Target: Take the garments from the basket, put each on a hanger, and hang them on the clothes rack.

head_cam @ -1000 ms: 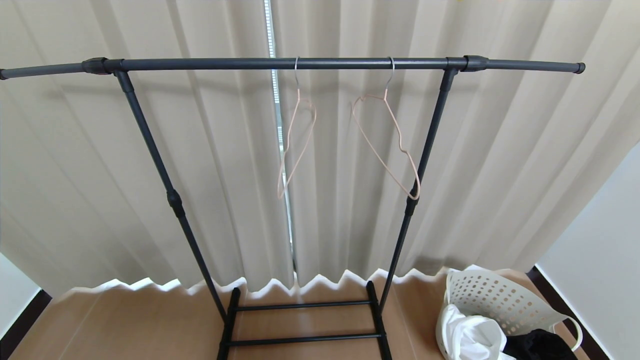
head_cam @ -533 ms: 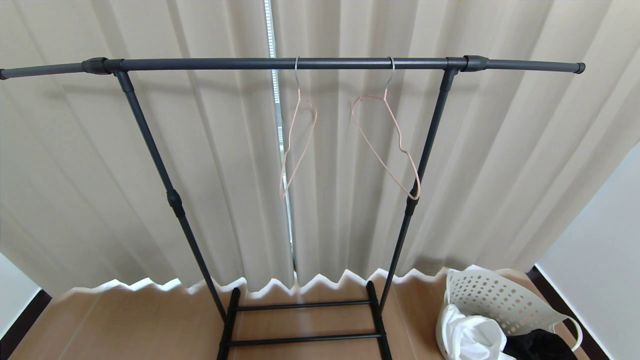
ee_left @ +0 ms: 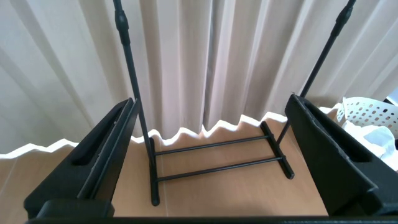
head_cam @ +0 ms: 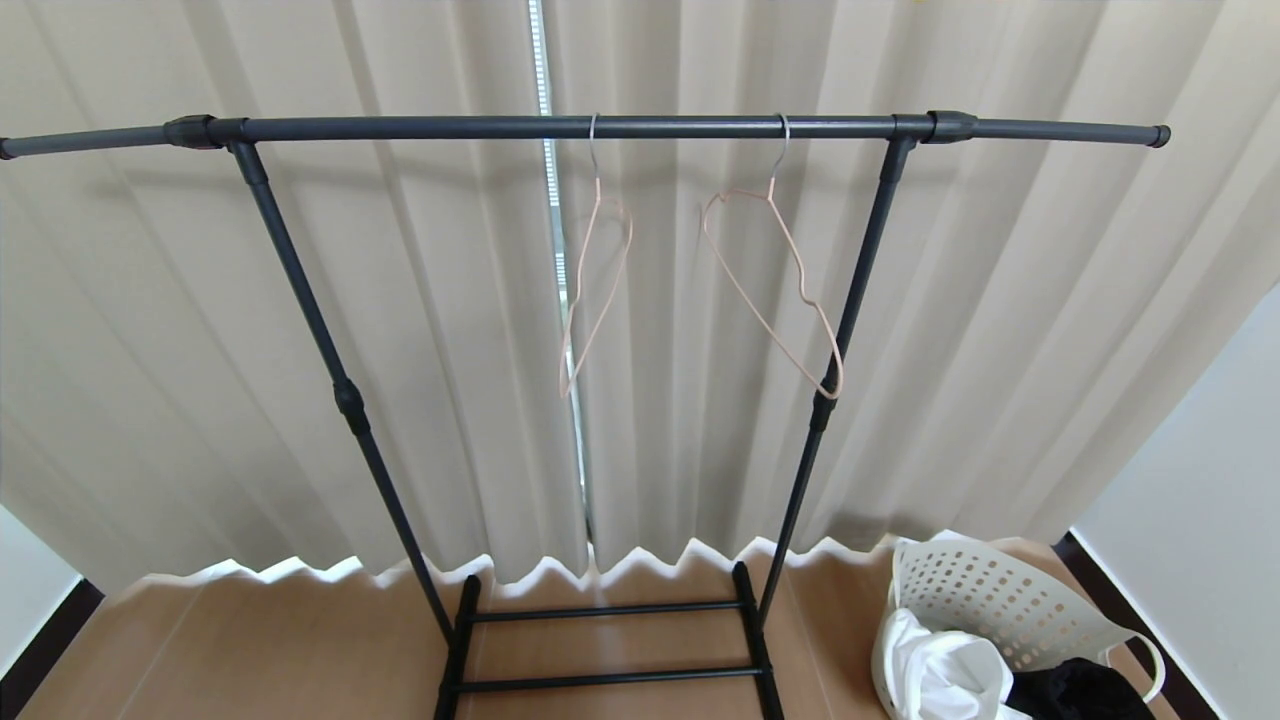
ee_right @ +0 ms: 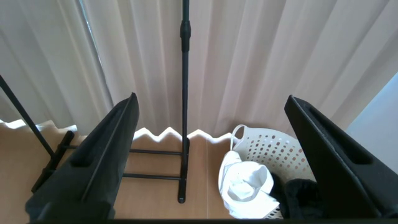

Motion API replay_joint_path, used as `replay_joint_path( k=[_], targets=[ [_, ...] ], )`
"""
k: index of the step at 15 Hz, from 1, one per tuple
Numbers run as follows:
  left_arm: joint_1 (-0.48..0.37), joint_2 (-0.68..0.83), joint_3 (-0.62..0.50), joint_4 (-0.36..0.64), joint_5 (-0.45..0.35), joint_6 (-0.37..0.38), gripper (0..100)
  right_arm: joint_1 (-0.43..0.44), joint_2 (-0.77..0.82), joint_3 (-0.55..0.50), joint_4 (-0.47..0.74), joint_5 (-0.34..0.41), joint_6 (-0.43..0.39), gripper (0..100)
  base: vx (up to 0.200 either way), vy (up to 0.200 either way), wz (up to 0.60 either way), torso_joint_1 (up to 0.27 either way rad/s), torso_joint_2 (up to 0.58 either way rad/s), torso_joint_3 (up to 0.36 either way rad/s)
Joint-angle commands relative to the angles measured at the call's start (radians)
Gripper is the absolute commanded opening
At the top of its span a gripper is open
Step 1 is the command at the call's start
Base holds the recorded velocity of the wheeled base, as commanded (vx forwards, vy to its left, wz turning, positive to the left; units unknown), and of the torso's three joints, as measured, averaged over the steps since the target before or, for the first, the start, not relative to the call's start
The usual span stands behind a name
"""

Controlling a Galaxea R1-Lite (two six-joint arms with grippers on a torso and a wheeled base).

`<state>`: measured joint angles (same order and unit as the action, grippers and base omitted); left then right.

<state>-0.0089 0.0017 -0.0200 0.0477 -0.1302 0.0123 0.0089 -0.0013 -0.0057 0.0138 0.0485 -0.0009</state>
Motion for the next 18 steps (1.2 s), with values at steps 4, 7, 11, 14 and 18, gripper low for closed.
replay_joint_path(
  k=[4,7,11,14,18],
  targets=[
    [0.000,0.000,0.000,0.000,0.000,0.000,100,0.000,0.001,0.000,0.000,0.001,0.001,100,0.000,0.000,0.00,0.000,0.00,0.000],
    [0.000,0.000,0.000,0.000,0.000,0.000,100,0.000,0.001,0.000,0.000,0.001,-0.001,100,0.000,0.000,0.00,0.000,0.00,0.000],
    [0.000,0.000,0.000,0.000,0.000,0.000,100,0.000,0.001,0.000,0.000,0.001,-0.001,100,0.000,0.000,0.00,0.000,0.00,0.000],
    [0.000,0.000,0.000,0.000,0.000,0.000,100,0.000,0.001,0.000,0.000,0.001,0.001,100,0.000,0.000,0.00,0.000,0.00,0.000],
    [0.000,0.000,0.000,0.000,0.000,-0.002,100,0.002,0.001,0.000,0.000,0.001,-0.001,100,0.000,0.000,0.00,-0.056,0.12,0.073]
  ],
)
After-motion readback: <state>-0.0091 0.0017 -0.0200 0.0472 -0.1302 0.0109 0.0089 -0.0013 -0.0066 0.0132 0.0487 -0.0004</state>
